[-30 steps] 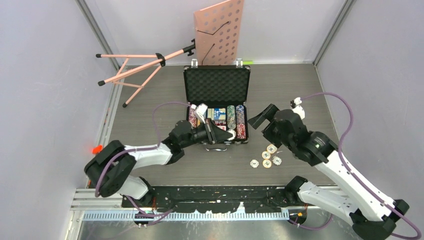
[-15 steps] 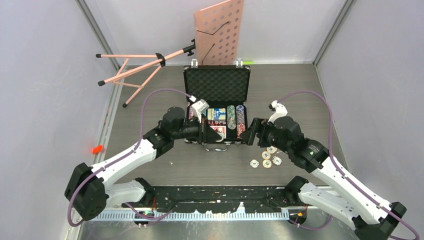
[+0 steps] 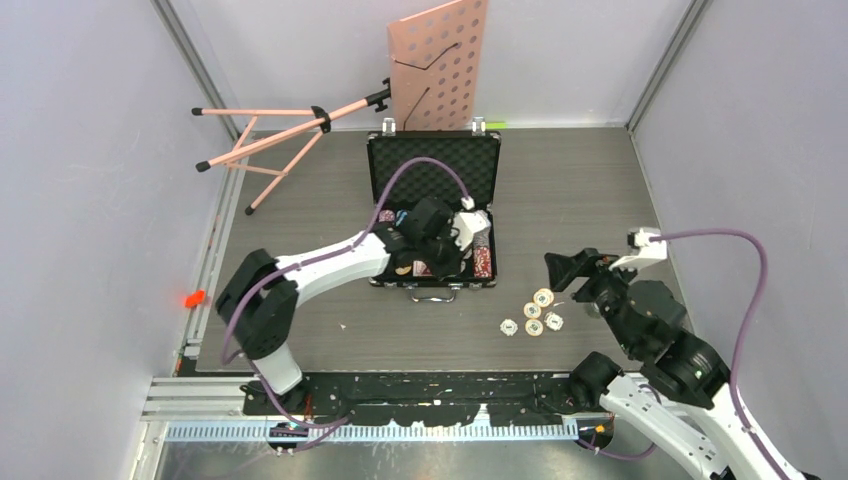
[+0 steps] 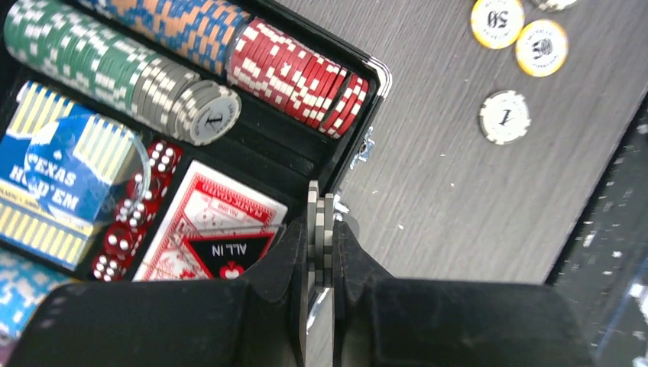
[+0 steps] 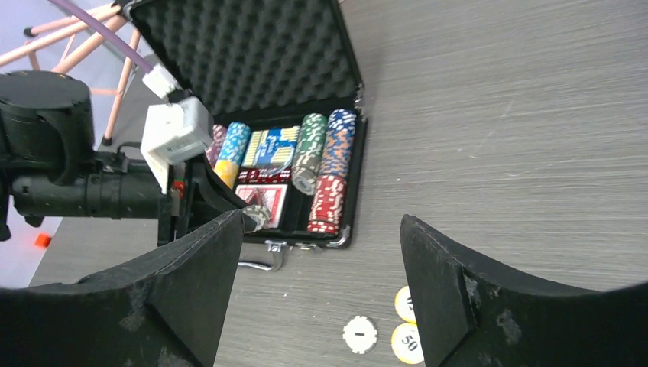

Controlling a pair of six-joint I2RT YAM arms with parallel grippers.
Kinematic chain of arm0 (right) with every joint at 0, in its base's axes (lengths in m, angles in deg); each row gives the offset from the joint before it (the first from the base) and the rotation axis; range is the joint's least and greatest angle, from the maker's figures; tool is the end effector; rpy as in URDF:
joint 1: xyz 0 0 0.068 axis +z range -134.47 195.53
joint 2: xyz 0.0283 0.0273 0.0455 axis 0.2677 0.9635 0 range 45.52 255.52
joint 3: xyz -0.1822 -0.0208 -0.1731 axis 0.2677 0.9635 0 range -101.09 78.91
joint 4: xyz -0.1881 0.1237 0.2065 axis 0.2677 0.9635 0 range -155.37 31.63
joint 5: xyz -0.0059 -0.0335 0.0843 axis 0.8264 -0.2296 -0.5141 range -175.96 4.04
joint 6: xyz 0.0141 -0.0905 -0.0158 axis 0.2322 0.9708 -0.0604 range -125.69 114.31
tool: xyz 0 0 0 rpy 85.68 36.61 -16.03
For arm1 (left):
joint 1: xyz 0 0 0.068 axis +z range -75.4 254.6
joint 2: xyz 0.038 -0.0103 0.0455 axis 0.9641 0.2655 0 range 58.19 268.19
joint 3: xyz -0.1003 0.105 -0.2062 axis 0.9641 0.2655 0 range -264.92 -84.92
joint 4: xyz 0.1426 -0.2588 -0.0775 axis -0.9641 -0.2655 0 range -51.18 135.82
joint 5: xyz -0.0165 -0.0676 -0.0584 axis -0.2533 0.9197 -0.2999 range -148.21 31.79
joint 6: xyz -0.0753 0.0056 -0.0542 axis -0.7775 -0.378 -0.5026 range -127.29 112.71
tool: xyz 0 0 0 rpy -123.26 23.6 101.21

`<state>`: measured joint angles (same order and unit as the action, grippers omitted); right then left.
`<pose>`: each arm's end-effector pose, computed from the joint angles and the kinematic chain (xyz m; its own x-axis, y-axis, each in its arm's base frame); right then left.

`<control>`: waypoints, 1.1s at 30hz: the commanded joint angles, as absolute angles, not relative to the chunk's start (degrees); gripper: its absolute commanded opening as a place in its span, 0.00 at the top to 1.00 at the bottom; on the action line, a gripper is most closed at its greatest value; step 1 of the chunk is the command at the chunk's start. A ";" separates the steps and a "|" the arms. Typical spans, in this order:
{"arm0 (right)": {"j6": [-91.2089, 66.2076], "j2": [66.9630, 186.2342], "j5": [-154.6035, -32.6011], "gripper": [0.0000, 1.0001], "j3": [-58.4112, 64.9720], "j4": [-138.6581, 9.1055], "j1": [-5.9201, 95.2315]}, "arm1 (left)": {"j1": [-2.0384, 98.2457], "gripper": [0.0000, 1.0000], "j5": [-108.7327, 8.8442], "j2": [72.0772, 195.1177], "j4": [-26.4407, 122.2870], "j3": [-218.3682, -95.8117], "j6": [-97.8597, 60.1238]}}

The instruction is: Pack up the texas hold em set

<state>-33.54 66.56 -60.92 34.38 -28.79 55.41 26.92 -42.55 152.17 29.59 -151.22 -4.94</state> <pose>0.1630 0.0901 0.3379 -0.2772 0.3200 -0.9060 -0.1528 0.9162 0.3703 0.2756 -0.3363 0.1661 -0.4320 0.5331 -0.7275 0.8613 0.4830 -0.1575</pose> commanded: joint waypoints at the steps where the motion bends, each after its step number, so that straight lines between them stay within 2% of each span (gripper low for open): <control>1: -30.11 61.78 -53.34 0.19 32.81 -26.03 55.32 | 25.69 1.00 -47.58 156.07 25.50 -157.63 5.18; 9: -29.50 60.67 -51.76 0.19 33.56 -25.22 55.35 | 25.00 1.00 -50.41 164.56 22.34 -165.12 7.56; 16: -28.76 60.76 -52.62 0.19 34.22 -26.38 55.32 | 24.59 1.00 -53.98 167.33 25.24 -165.98 8.97; 27: -28.32 61.13 -51.42 0.19 34.49 -25.46 55.34 | 24.59 1.00 -53.40 172.23 26.42 -170.05 9.24; 30: -28.49 60.52 -51.34 0.19 34.71 -25.39 55.34 | 24.51 0.94 -54.76 172.79 26.11 -170.79 8.88; 33: -28.64 60.21 -51.52 0.19 34.91 -25.24 55.34 | 24.51 0.80 -56.08 172.36 26.10 -170.80 8.55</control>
